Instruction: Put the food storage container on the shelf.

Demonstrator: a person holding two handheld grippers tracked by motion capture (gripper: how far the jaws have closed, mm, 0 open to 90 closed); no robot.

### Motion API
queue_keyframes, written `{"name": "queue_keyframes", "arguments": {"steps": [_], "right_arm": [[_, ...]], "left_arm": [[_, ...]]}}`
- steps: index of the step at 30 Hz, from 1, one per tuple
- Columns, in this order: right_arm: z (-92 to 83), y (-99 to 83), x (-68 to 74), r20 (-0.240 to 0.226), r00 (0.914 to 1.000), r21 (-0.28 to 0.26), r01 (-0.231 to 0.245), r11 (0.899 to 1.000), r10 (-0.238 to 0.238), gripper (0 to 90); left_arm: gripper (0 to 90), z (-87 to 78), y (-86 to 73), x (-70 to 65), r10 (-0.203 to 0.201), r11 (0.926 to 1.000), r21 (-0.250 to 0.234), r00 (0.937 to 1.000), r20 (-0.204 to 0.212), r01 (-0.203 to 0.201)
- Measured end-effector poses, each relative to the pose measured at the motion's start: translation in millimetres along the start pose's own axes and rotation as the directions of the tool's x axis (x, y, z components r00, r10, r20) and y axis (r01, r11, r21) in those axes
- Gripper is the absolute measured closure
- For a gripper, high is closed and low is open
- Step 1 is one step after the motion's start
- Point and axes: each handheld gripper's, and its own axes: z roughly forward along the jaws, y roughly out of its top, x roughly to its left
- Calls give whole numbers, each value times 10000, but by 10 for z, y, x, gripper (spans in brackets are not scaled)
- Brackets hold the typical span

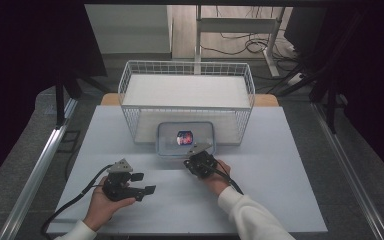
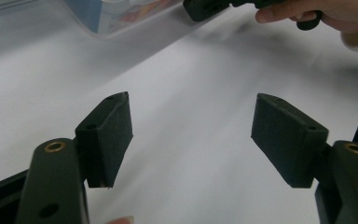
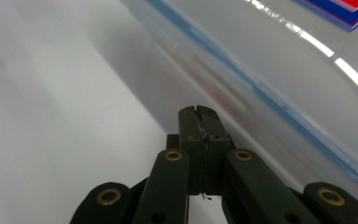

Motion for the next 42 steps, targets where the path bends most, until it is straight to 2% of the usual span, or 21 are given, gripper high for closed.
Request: {"name": "queue_keyframes", "arguments": {"steps": [3,6,14,17,19,21,24,27,29,38,42], "right_arm": [[9,24,-22,-142,9998,-109,-125,9999,123,888],[3,49,11,64,10000,-227,30,9997,-28,888],[19,141,-45,25,9994,-436,-344,9985,345,889],[9,176,-94,296,9984,-589,-466,9972,484,889],[-10,193,-192,428,9949,-687,-881,9937,912,889],[-8,199,-219,608,9927,-661,-1004,9927,1045,889],[21,190,-326,590,9877,-700,-1405,9876,1447,889],[66,186,-403,787,9838,-652,-1560,9856,1609,889],[90,178,-453,715,9779,-762,-1908,9787,1962,889],[130,220,-578,990,9690,-880,-2180,9720,2264,889],[158,238,-593,956,9687,-883,-2209,9713,2290,889]], "left_arm": [[284,-8,3,2,-23,10000,-38,10000,-5,23],[284,-12,2,1,3,10000,-49,10000,11,-3],[284,-24,6,3,-28,10000,-84,10000,-18,28],[284,-33,7,6,6,10000,-96,10000,0,-6],[284,-36,5,9,9,10000,-95,10000,-10,-9],[284,-35,5,11,9,10000,-83,10000,-6,-9],[284,-33,6,12,15,10000,-85,10000,-3,-15],[284,-35,8,18,42,9999,-92,10000,-24,-42],[284,-33,8,20,27,10000,-90,10000,-18,-27],[282,-28,4,25,51,10000,-18,10000,-44,-51],[282,-32,5,29,69,10000,-14,9999,-78,-69]]}}
